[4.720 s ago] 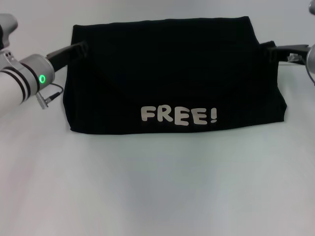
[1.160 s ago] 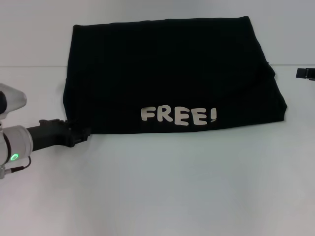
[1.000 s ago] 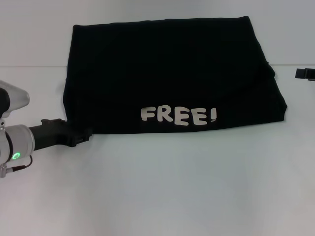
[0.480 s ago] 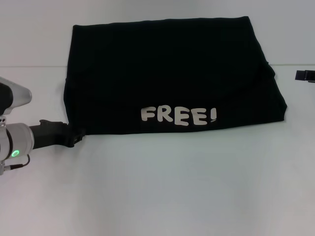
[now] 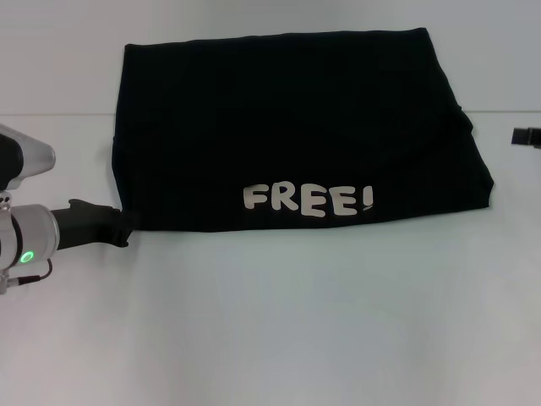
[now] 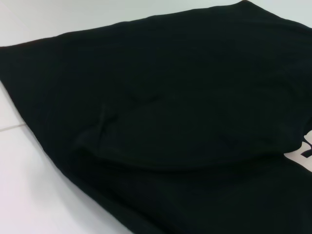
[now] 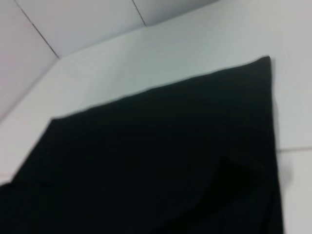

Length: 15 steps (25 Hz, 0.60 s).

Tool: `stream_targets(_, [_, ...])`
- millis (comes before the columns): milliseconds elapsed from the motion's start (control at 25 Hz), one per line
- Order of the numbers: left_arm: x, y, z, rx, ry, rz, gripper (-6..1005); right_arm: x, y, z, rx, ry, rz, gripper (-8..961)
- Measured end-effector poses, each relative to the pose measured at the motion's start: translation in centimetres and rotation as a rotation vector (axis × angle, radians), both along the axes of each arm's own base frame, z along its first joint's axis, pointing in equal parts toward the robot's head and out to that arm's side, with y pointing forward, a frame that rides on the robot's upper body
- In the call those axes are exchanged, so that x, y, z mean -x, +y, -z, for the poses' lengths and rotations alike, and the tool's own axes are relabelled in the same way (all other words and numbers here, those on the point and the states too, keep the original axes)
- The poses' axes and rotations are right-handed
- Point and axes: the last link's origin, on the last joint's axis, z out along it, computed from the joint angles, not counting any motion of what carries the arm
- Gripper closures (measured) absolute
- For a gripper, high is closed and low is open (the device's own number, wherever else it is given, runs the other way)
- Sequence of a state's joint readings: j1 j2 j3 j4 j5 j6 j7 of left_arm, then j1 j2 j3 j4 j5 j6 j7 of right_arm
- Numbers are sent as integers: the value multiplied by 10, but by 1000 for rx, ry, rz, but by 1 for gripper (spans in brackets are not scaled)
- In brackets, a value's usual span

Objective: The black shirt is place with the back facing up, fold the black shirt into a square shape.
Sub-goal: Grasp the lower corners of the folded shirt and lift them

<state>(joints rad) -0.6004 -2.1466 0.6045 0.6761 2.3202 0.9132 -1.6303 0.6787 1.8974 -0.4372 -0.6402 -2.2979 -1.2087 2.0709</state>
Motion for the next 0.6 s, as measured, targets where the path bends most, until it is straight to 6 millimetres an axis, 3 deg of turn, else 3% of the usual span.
stream_targets(240, [-2, -1, -3, 14, -11, 14, 996, -15, -1, 8, 54, -133, 80, 415])
stream_targets(600, [-4, 1, -5, 12, -13, 17, 994, -1, 8, 44, 100, -203, 40, 417])
